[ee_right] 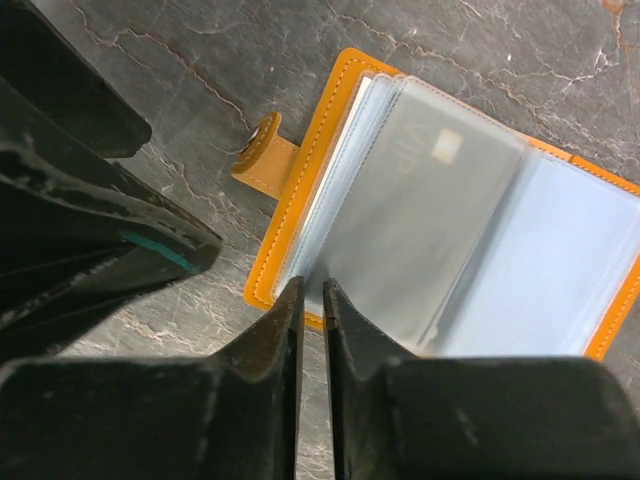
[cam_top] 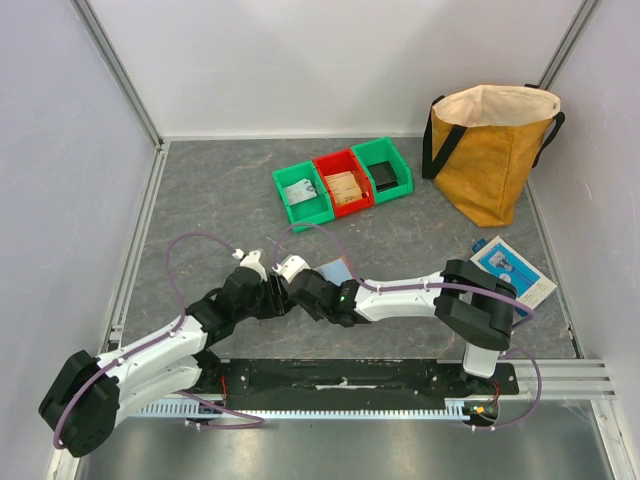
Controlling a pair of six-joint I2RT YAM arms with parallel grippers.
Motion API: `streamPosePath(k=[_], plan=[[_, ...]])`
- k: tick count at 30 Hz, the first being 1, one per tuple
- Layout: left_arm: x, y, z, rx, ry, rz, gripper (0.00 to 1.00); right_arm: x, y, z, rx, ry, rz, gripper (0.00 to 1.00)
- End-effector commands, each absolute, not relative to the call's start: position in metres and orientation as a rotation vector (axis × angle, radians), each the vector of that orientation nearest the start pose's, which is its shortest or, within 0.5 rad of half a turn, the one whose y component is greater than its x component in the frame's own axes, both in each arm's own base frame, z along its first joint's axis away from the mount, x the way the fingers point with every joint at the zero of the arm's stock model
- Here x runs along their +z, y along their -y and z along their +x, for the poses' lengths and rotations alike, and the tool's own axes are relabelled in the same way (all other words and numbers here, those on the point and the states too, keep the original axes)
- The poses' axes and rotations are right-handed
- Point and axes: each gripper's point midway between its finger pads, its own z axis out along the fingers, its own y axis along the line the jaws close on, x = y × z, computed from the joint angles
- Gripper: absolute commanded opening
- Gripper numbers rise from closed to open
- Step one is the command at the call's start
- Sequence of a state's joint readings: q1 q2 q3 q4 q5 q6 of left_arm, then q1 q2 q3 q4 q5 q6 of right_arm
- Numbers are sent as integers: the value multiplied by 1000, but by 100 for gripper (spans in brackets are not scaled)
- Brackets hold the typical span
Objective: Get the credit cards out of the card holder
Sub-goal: Remove the credit card from the card holder.
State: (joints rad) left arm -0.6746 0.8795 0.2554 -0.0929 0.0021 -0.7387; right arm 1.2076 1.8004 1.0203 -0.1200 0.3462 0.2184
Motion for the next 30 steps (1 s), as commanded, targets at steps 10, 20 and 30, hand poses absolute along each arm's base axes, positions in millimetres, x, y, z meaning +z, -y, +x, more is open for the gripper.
streamPosePath(k=[10, 20, 30], plan=[[52, 189, 226, -623, -2290, -126, 57, 42, -373, 210, 301, -2187, -915, 5], [40, 191, 236, -543, -2339, -101, 15, 45, -363, 219, 237, -2177, -874, 30], [40, 189, 226, -570, -2351, -96, 2, 42, -368, 223, 223, -2170, -893, 60]])
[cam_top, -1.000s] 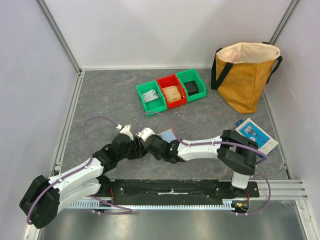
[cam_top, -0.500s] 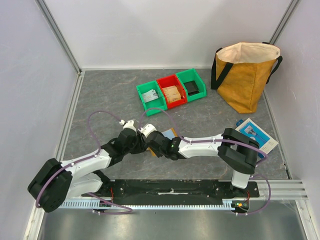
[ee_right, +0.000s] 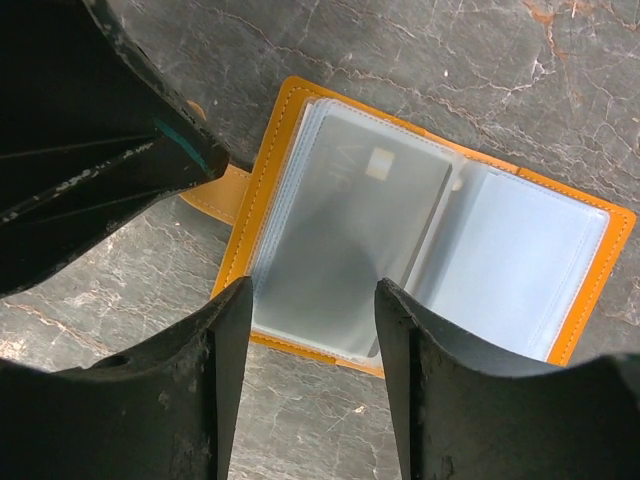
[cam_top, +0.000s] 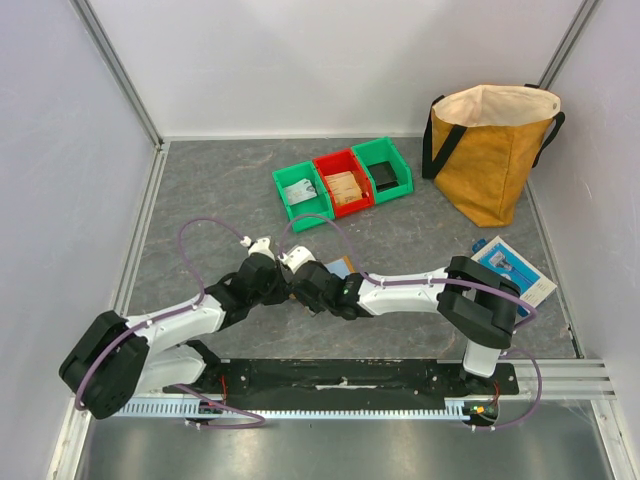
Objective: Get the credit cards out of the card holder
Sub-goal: Remove the credit card from the card holder.
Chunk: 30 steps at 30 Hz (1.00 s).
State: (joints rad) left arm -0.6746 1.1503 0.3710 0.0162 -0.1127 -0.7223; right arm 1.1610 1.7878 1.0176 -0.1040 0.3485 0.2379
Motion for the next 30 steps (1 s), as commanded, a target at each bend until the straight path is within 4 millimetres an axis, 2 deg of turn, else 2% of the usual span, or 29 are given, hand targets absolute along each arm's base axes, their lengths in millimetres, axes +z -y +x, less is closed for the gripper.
streamPosePath(k=[1, 10, 16, 19, 24, 27, 30], plan=[[40, 190, 225, -574, -2354, -94, 2, 41, -366, 224, 209, -2172, -889, 60], [41, 189, 210, -613, -2391, -62, 2, 36, -333, 241, 127, -2208, -811, 57], [45, 185, 199, -640, -2397, -50, 2, 38, -302, 259, -22, -2206, -766, 56], [44, 182, 194, -629, -2412, -37, 2, 48, -288, 268, -53, -2198, -727, 55], [37, 177, 185, -617, -2446, -23, 2, 66, -277, 280, 56, -2218, -652, 55], [33, 174, 182, -605, -2459, -26, 2, 69, -260, 292, 5, -2233, -591, 56], [30, 167, 182, -559, -2468, -55, 2, 79, -268, 291, 63, -2225, -606, 54]])
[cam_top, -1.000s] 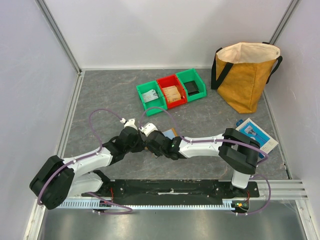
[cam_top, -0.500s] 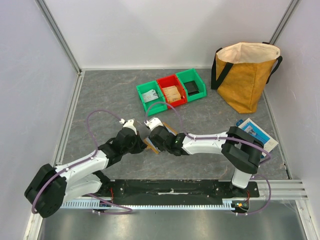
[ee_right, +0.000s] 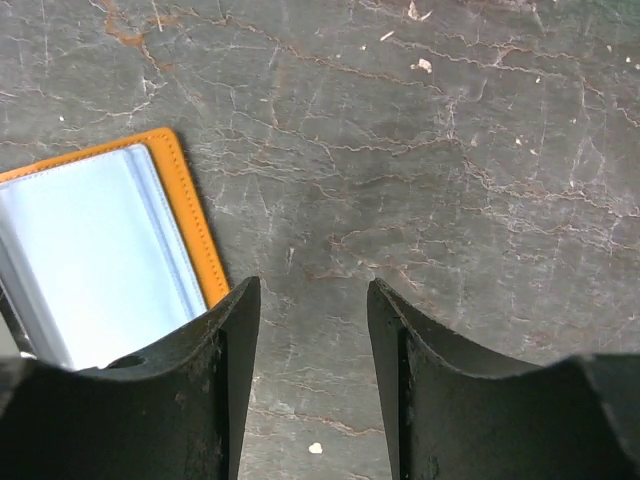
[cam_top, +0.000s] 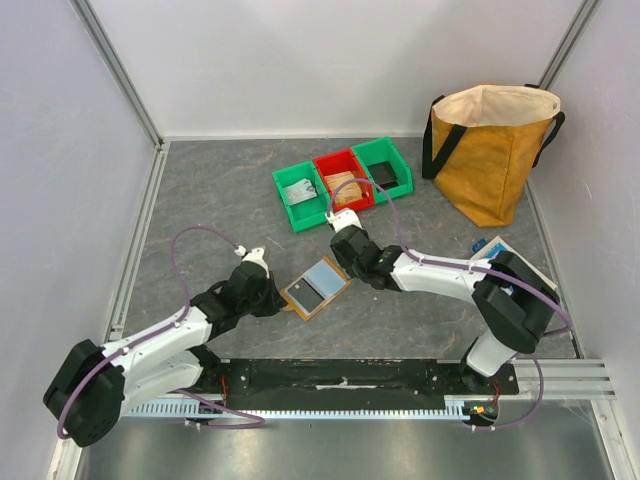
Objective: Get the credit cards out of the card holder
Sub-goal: Remove the credit card from the card holder.
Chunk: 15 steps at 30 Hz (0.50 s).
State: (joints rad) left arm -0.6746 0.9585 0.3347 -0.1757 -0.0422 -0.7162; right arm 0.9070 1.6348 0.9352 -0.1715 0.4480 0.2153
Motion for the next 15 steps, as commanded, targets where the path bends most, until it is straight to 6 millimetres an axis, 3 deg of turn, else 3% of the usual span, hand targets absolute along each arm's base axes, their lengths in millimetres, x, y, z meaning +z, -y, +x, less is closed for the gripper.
streamPosePath(k=[1, 4, 8, 11, 15], plan=[[28, 162, 183, -529, -2468, -74, 2, 83, -279, 286, 143, -2223, -632, 53], [30, 152, 189, -455, -2443, -120, 11, 94, -316, 269, 437, -2192, -678, 53], [49, 149, 202, -436, -2367, -146, 33, 101, -357, 248, 759, -2163, -696, 53], [71, 151, 212, -442, -2312, -144, 48, 97, -375, 237, 904, -2176, -701, 52], [112, 167, 216, -552, -2257, -89, 50, 94, -387, 234, 1015, -2176, -686, 50]])
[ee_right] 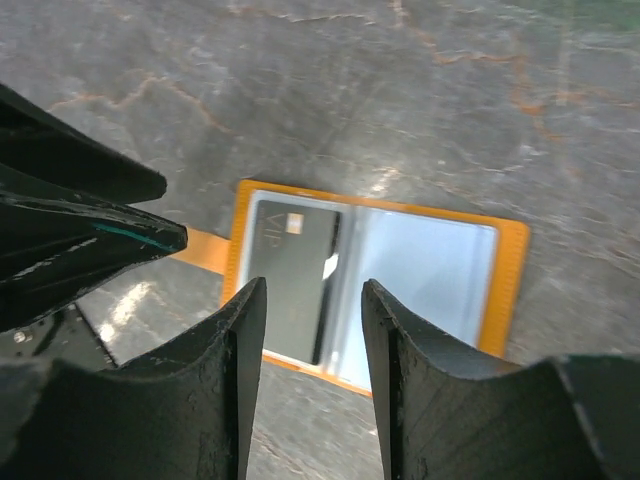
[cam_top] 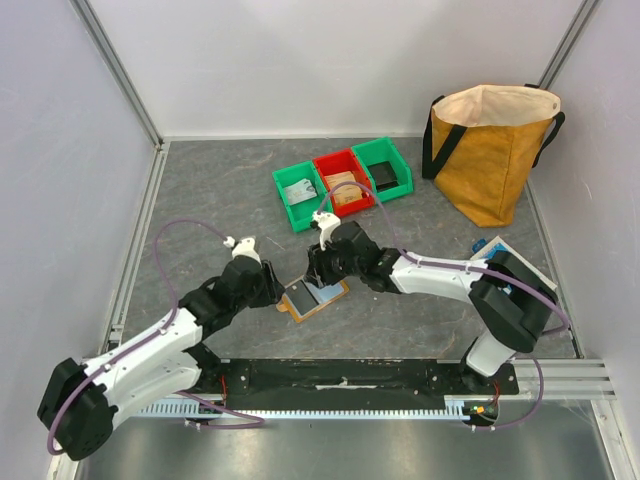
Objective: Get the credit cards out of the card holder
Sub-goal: Remove the credit card from the card holder.
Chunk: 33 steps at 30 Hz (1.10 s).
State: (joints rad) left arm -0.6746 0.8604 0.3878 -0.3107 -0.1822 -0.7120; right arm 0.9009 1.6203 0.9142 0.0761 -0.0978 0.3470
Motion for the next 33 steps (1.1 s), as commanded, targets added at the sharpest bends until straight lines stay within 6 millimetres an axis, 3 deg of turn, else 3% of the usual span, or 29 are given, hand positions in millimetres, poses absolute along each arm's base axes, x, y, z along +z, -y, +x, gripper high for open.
streamPosePath(k=[1, 4, 8, 11, 15, 19, 25, 33], plan=[[126, 180, 212, -640, -2247, -51, 50, 92, -387, 233, 1023, -2183, -688, 49], [157, 206, 203, -829, -2221, 22, 49, 81, -387, 234, 1040, -2210, -683, 48], [161, 226, 200, -939, -2224, 53, 48, 65, -386, 235, 1070, -2255, -667, 44], [139, 228, 202, -929, -2267, 25, 42, 55, -384, 234, 1087, -2280, -643, 43], [97, 222, 203, -863, -2342, -25, 21, 45, -380, 231, 1101, -2311, -646, 42], [64, 212, 199, -787, -2415, -74, 8, 39, -375, 226, 1120, -2324, -639, 40], [35, 203, 194, -729, -2484, -100, 3, 33, -372, 223, 1147, -2341, -629, 38], [18, 192, 189, -654, -2544, -104, 2, 29, -368, 223, 1151, -2350, -613, 36]])
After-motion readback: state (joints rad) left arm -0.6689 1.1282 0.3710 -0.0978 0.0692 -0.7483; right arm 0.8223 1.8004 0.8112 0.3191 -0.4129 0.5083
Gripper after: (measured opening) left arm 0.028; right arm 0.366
